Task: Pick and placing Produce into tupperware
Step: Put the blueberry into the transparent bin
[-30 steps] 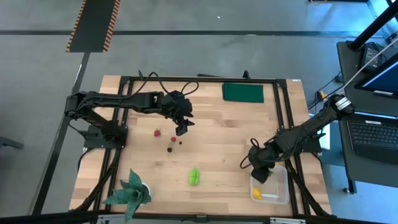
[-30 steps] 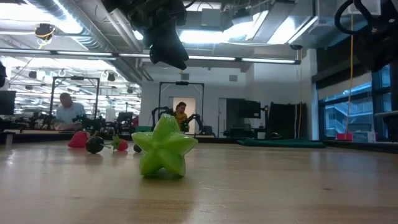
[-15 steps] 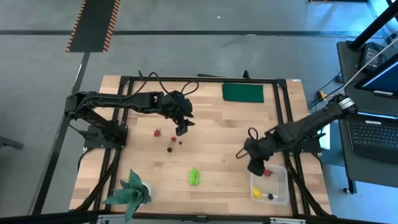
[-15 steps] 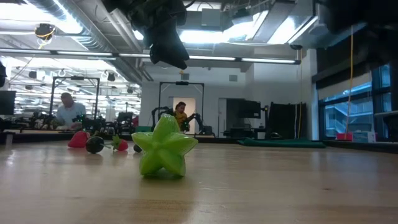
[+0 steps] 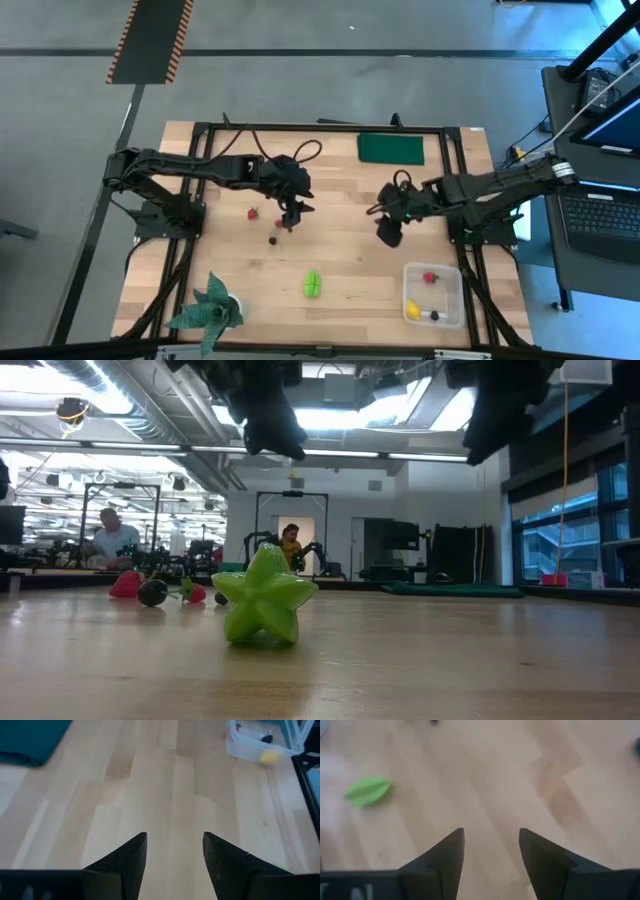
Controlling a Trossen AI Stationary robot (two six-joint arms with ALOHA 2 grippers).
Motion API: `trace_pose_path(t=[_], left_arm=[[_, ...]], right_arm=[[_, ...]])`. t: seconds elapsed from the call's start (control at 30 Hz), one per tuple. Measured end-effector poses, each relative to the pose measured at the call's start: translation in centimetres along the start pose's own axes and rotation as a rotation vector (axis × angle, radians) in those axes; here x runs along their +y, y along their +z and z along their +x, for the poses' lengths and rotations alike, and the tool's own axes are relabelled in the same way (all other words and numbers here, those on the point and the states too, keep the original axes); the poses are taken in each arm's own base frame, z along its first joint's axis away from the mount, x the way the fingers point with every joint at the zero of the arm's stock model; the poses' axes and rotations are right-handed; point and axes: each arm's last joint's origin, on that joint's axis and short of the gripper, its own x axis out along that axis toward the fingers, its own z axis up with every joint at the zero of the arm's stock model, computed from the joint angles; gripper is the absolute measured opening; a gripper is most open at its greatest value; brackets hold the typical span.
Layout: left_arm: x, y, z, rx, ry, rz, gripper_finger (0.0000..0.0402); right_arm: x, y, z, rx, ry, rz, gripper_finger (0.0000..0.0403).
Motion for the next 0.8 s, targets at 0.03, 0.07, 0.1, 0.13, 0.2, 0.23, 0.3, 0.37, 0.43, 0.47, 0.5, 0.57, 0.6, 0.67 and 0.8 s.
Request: trace_pose_path(t=[0.03,0.07,0.1,0.13,0.2,0.23,0.3,0.37,0.43,0.47,0.5,0.57,0.6,0.67,0.8], left_arm=[[-0.2,0.0,0.0,0.001,-0.005,-0.012,0.0186],[-0.4,-0.1,0.0,0.003,-0.010,-0.030,0.0186],[-0.6,-0.1,0.1,0.004,-0.015,-0.038,0.0186],[-0.9,-0.1,0.1,0.000,-0.020,-0.037,0.0186],[-1.4,0.1,0.1,-0.021,-0.037,-0.020,0.0186],[-1.7,0.2,0.1,-0.035,-0.047,-0.012,0.0186],[-2.2,0.2,0.1,-0.047,-0.061,0.000,0.0186],[-2.7,0.1,0.1,-0.044,-0.072,0.010,0.0186],[-3.0,0.1,0.1,-0.044,-0.076,0.017,0.0186],[-3.1,0.1,0.1,-0.044,-0.076,0.019,0.0186],[-3.2,0.0,0.2,-0.043,-0.078,0.021,0.0186],[-3.4,0.0,0.2,-0.042,-0.082,0.026,0.0186],[-3.5,0.0,0.2,-0.042,-0.085,0.028,0.0186],[-3.7,-0.1,0.2,-0.040,-0.089,0.032,0.0186],[-3.8,-0.2,0.2,-0.028,-0.102,0.035,0.0186]], right_arm=[[-0.2,0.2,0.0,-0.018,-0.020,0.007,0.0193],[-0.3,0.3,0.1,-0.036,-0.039,0.009,0.0193],[-0.5,0.5,0.1,-0.055,-0.058,0.009,0.0193],[-0.6,0.7,0.1,-0.073,-0.076,0.004,0.0193],[-0.8,1.0,0.2,-0.100,-0.091,-0.002,0.0193],[-0.9,1.2,0.2,-0.111,-0.090,-0.008,0.0193],[-1.0,1.4,0.2,-0.122,-0.089,-0.034,0.0193],[-1.1,1.6,0.2,-0.133,-0.090,-0.053,0.0193],[-1.2,1.9,0.3,-0.143,-0.090,-0.058,0.0193],[-1.3,2.0,0.3,-0.148,-0.090,-0.066,0.0193],[-1.3,2.0,0.3,-0.151,-0.090,-0.068,0.0193],[-1.5,2.1,0.3,-0.153,-0.095,-0.074,0.0193],[-1.5,2.2,0.3,-0.153,-0.097,-0.079,0.0193],[-1.6,2.2,0.4,-0.153,-0.099,-0.082,0.0193],[-1.7,2.3,0.4,-0.154,-0.102,-0.079,0.0193]])
